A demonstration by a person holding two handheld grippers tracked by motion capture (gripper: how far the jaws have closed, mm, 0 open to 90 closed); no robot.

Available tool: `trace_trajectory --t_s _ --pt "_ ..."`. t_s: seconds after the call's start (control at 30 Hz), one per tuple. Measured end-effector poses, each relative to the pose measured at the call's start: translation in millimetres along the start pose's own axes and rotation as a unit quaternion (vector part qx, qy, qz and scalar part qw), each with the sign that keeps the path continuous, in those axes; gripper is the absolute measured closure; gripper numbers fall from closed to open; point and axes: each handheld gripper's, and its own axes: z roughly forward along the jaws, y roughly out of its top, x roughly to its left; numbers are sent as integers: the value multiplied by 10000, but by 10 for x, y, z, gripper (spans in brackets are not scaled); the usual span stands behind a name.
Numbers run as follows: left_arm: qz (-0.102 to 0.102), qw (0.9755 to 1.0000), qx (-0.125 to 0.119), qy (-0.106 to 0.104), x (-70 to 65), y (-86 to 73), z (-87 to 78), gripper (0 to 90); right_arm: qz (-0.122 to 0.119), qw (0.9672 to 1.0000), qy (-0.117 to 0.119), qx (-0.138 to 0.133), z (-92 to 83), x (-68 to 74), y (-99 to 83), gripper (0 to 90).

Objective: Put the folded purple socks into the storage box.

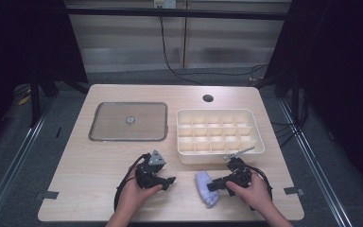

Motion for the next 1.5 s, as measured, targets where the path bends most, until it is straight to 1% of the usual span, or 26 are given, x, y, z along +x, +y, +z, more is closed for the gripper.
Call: trace_trajectory --t_s 0.1,0.27,0.3,0.4,0.47,0.53,0.57,0.6,0.63,0.67,0.7,0.77,0.8,0.83,0.93,0.97,1.0,1.03,1.07,1.1,1.2,1.23,1.27,1.3,1.43,1.5 --pt "16 10000 16 34 3 -7 -13 321 68 10000 -6 32 4 7 -1 689" --pt "10 9999 7 100 12 -37 -26 312 87 9999 -32 82 -4 30 21 723" --pt "16 9999 -32 120 17 -49 -22 309 106 9998 -56 133 -10 35 30 728" --pt "29 9999 -4 146 31 -74 -29 303 74 9998 -56 177 -19 47 55 734" --pt "9 9998 -26 176 34 -87 -21 296 91 9998 -6 173 -26 49 75 736" --pt "42 9998 -17 201 51 -98 -11 288 76 9998 11 202 -37 51 96 736" --pt "42 9998 24 190 56 -100 -12 285 97 9997 38 215 -46 52 107 737" --pt "48 9998 7 204 59 -109 0 282 95 9997 32 217 -53 52 113 737" --pt "64 9997 63 222 64 -110 0 278 82 9996 14 262 -67 55 123 737" --pt "62 9997 -9 218 67 -121 17 274 54 9996 6 260 -83 55 131 737" --pt "118 9996 29 256 74 -119 13 267 63 9996 -3 273 -98 57 137 737" --pt "115 9996 22 265 74 -120 16 262 45 9996 -4 267 -124 57 145 737" --pt "148 9995 1 282 73 -125 22 259 40 9995 -34 313 -152 58 154 737" --pt "142 9995 -34 266 71 -133 29 253 58 9995 9 299 -178 60 163 737" --pt "140 9995 -133 268 78 -151 39 226 42 9994 -25 348 -269 71 196 737" --pt "157 9994 -134 274 80 -153 39 223 26 9995 -21 300 -283 73 200 737" --pt "160 9994 -144 275 82 -155 40 220 18 9994 -50 335 -326 83 216 737" --pt "140 9994 -191 265 81 -160 49 215 41 9996 -47 288 -348 92 223 737" --pt "156 9994 -180 263 86 -164 50 205 17 9995 -70 296 -377 95 234 737" --pt "161 9992 -245 286 88 -172 58 192 31 9996 -49 269 -401 101 242 737" --pt "165 9991 -264 293 89 -179 61 176 -17 9995 -102 301 -476 117 271 737" --pt "166 9990 -276 299 88 -182 64 170 -44 9996 -78 257 -494 120 278 737" --pt "171 9989 -335 279 87 -189 76 160 -37 9996 -85 264 -520 127 288 737" --pt "161 9990 -313 283 84 -187 75 154 -56 9996 -132 242 -542 135 297 737" --pt "152 9989 -318 292 86 -187 76 152 -34 9997 -101 203 -630 147 324 737" --pt "153 9990 -317 288 87 -187 76 152 -61 9997 -152 199 -671 154 338 737"
